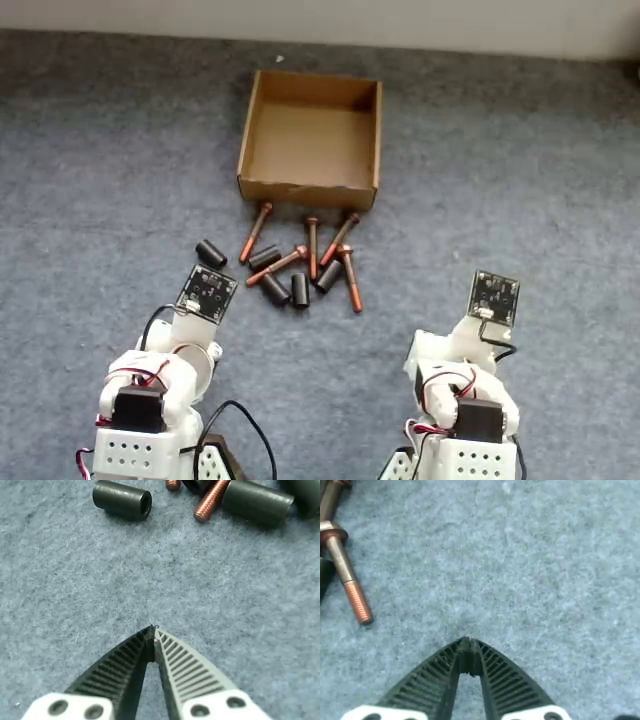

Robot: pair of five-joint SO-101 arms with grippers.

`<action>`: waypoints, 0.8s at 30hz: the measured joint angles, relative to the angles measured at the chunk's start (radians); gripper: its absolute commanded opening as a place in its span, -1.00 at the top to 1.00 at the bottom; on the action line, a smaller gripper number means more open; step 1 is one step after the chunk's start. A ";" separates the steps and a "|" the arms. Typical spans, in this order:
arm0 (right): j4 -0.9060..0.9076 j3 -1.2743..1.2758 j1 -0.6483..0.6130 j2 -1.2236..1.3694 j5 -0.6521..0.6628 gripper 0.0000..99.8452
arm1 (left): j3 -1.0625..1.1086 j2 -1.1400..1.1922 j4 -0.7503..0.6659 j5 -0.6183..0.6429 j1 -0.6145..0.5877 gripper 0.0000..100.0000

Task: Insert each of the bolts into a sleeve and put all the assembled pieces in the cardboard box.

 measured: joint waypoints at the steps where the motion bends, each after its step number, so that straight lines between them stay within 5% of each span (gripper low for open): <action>1: 0.000 0.000 0.000 0.000 0.000 0.99 | 0.000 0.000 0.000 0.000 0.000 0.99; 21: 0.008 0.000 0.000 0.000 0.000 0.98 | -0.098 0.000 0.000 0.000 -0.003 0.99; 24: 0.008 0.000 0.000 0.000 0.092 0.98 | -0.100 0.000 -0.048 0.000 -0.003 0.99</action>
